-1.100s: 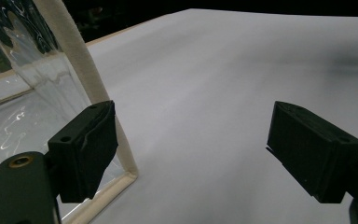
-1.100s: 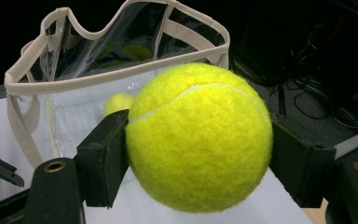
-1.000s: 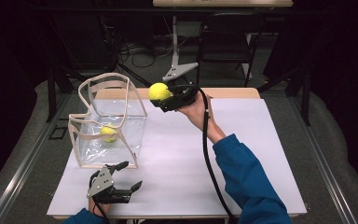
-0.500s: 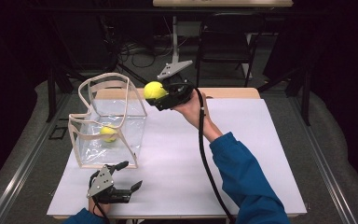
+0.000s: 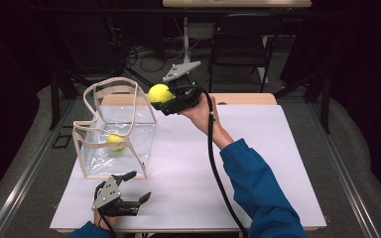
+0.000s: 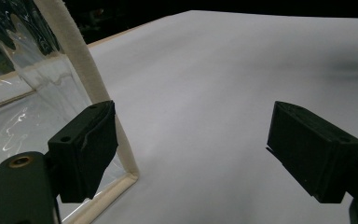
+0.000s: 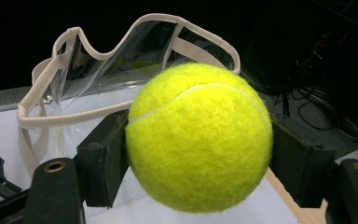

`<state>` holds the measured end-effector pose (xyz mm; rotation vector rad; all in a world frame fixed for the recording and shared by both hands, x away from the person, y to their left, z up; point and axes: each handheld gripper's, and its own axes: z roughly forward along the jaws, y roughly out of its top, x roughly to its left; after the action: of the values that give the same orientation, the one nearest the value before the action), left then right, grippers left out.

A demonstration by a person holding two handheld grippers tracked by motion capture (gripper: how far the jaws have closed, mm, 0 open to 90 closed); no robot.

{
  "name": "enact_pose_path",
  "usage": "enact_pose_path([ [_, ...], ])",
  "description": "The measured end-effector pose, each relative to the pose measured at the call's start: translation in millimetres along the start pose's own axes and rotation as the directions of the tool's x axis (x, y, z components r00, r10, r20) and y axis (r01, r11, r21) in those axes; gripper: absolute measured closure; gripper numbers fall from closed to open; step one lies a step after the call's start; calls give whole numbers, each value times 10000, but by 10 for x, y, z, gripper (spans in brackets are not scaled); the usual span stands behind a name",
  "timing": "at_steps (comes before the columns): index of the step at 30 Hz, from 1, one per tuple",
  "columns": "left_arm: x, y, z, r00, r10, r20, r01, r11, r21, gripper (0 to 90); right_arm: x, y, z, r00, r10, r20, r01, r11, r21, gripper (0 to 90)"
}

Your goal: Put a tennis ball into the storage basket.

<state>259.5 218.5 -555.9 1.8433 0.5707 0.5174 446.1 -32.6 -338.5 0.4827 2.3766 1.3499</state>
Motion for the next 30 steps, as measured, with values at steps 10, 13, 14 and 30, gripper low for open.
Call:
enact_pose_path([
  [10, 2, 1, -2, 10000, 16, -19, -16, 10000, -15, 158, 15, 75, 22, 10000, -66, -10, 66, 9999, -118, 263],
  [13, 1, 3, -3, 10000, 49, 3, -49, 10000, -24, 158, 30, 97, 28, 9999, -128, -20, 128, 9997, -186, 263],
  [14, 0, 2, -2, 10000, 32, -2, -32, 10000, -28, 158, 33, 101, 32, 9999, -112, -41, 111, 9998, -190, 263],
  [30, 3, 2, -6, 10000, 25, -17, -26, 10000, -46, 158, 80, 167, 113, 9998, -163, -93, 160, 9994, -312, 263],
])
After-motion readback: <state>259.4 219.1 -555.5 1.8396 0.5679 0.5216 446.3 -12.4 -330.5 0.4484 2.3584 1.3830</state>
